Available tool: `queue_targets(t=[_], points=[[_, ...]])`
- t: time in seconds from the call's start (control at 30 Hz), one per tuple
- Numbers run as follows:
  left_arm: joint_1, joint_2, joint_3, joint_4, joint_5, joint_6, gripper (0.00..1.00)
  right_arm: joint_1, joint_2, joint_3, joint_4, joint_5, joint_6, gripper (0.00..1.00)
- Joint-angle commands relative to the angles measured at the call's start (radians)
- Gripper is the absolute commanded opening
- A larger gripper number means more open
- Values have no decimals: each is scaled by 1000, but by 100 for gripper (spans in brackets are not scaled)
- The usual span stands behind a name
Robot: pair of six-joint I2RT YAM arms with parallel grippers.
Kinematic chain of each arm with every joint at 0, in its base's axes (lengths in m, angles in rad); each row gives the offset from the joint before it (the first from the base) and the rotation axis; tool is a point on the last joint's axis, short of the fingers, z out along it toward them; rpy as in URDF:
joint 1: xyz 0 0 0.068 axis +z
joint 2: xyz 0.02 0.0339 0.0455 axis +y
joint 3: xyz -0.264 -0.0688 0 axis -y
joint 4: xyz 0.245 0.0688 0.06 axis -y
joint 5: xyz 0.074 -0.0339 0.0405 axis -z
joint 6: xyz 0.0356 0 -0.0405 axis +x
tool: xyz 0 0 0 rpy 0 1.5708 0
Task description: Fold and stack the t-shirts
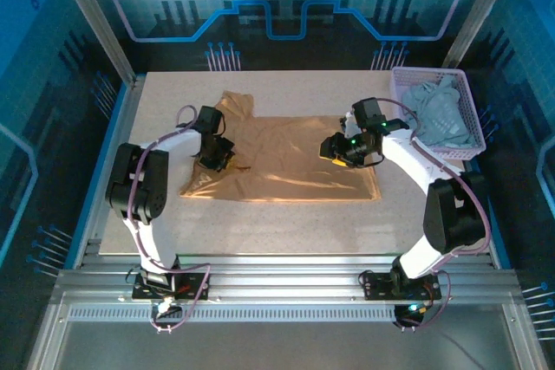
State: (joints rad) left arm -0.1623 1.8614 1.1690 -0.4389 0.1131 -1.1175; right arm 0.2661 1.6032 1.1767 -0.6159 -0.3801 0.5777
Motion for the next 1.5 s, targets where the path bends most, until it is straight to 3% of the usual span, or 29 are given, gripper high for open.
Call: queue_targets(t=[0.0, 0.4, 0.57, 0.67, 0.73, 1.03, 1.13, 1.33, 1.47], points=[[-12, 5, 64, -24, 7, 39, 11, 6, -3, 12, -12, -24, -6, 50], [-54, 199, 398, -385, 41, 180, 32, 0, 9, 0, -18, -12, 10, 48], [-62, 222, 427, -419, 47, 207, 33, -4, -4, -18, -18, -13, 14, 47], [-65, 195, 432, -482, -38, 214, 46, -10, -13, -28, -18, -13, 11, 46], [-64, 156, 382, -433, -50, 212, 48, -13, -14, -32, -19, -14, 11, 46], [-56, 200, 413, -379, -47, 197, 39, -14, -12, -29, -20, -25, 10, 45], [-56, 221, 454, -405, -53, 205, 33, -15, -17, -34, -23, -23, 8, 44], [-56, 249, 481, -418, -41, 227, 11, -22, -27, -54, -18, -22, 10, 44], [-57, 260, 508, -440, -34, 237, 10, -26, -26, -53, -16, -24, 13, 43]])
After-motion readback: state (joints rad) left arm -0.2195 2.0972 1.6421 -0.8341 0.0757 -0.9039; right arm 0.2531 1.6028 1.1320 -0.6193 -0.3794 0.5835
